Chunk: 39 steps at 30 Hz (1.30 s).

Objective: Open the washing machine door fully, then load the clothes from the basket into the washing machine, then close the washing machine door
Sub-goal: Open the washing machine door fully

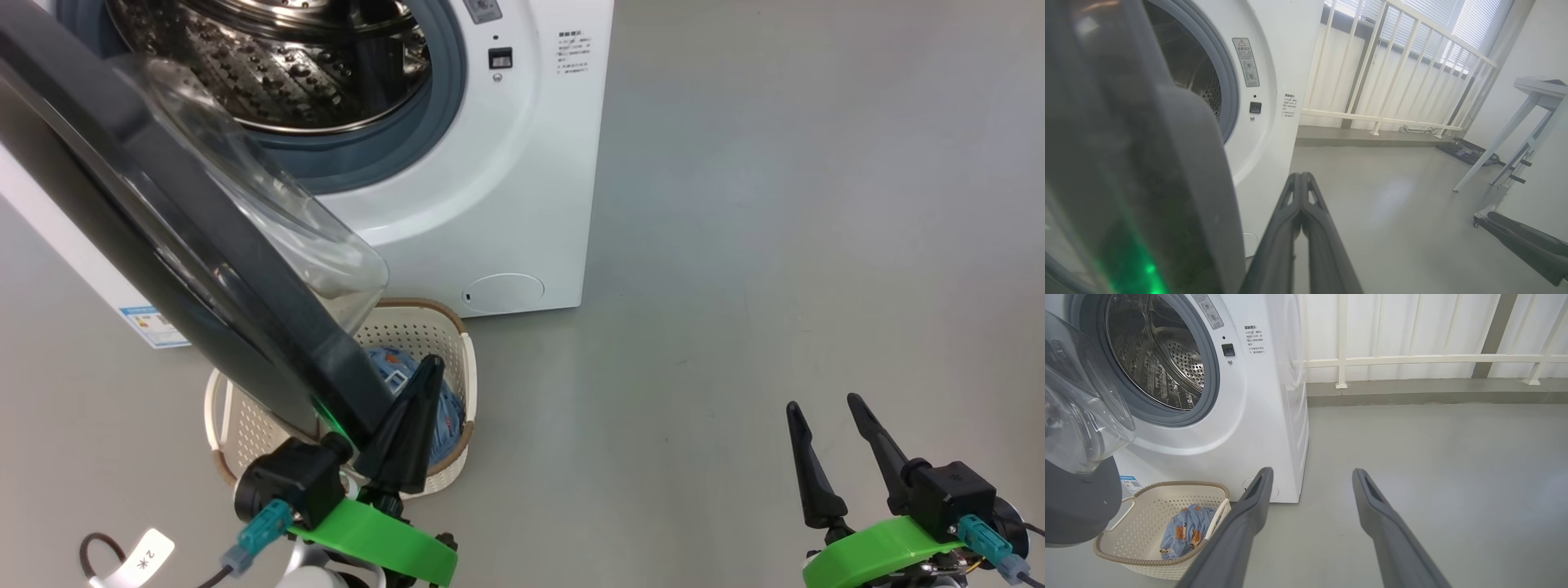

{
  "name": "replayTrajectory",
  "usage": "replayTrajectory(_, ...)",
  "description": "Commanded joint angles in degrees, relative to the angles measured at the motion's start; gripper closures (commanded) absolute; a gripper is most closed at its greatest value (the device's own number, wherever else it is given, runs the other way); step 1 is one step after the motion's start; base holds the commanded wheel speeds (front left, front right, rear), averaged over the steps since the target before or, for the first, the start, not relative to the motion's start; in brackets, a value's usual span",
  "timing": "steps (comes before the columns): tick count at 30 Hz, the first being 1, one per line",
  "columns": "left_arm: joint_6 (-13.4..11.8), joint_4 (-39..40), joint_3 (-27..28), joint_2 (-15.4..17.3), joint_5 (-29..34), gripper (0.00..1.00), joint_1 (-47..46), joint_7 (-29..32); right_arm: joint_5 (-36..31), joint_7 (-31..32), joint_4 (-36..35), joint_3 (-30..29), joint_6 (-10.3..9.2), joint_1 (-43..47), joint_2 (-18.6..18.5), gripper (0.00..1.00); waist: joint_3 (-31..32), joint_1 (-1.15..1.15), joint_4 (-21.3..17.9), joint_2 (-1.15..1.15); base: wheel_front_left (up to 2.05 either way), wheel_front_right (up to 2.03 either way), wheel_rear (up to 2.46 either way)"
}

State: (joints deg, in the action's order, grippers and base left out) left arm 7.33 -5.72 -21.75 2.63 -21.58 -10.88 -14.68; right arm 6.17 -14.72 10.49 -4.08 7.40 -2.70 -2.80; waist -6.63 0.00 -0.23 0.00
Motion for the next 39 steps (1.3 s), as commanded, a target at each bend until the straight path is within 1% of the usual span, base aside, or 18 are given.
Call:
replayTrajectory(1, 0.1, 1.0, 2.0, 0.3, 0.2, 1.0, -2.1, -0.3, 0.5, -0.3, -1.1, 1.8, 0.09, -2.1, -0.4, 0.0, 0.1, 0.0, -0.1, 0.0, 0.0, 0.0, 0.0)
replayTrajectory(9, 0.1, -0.1, 0.3, 0.3, -0.1, 1.0, -2.4, -0.3, 0.7, -0.3, -1.0, 1.9, 0.09, -2.0, -0.6, 0.0, -0.4, 0.0, -1.3, 0.0, 0.0, 0.0, 0.0)
replayTrajectory(16, -0.3, -0.4, 0.9, 0.3, -0.5, 1.0, -3.0, -0.3, 0.8, -0.3, -1.0, 1.7, 0.09, -2.2, -0.6, 0.0, -1.1, 0.0, -1.3, 0.0, 0.0, 0.0, 0.0)
replayTrajectory(24, -0.4, -0.3, 1.4, 0.2, -0.6, 1.0, -2.5, -0.3, 1.1, -0.3, -0.7, 1.5, 0.09, -2.3, -0.5, 0.0, -1.2, 0.0, 0.5, 0.0, 0.0, 0.0, 0.0)
replayTrajectory(39, -1.4, 0.1, 3.5, 0.2, -0.7, 1.0, -0.6, -0.3, 1.3, -0.3, -0.1, 1.8, 0.09, -2.4, -0.3, 0.0, -0.8, 0.0, 3.6, 0.0, 0.0, 0.0, 0.0)
